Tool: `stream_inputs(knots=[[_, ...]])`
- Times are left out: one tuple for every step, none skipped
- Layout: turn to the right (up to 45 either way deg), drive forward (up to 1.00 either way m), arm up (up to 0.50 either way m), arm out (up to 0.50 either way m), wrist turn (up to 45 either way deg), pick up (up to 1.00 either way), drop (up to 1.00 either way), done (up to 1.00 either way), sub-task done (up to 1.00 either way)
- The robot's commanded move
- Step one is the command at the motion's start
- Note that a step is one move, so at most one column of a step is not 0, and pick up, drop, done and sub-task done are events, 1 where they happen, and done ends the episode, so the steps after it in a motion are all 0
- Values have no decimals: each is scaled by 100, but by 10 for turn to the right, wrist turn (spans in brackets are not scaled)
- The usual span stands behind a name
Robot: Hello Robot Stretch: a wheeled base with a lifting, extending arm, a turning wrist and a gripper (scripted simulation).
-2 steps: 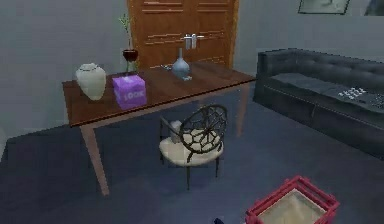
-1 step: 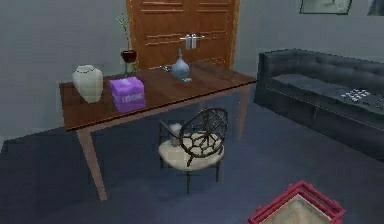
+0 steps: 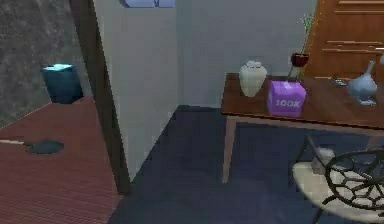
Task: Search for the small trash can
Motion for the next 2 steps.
stream_inputs(knots=[[-360,0,0,0,0,0,0,0,0],[0,80,0,0,0,0,0,0,0]])
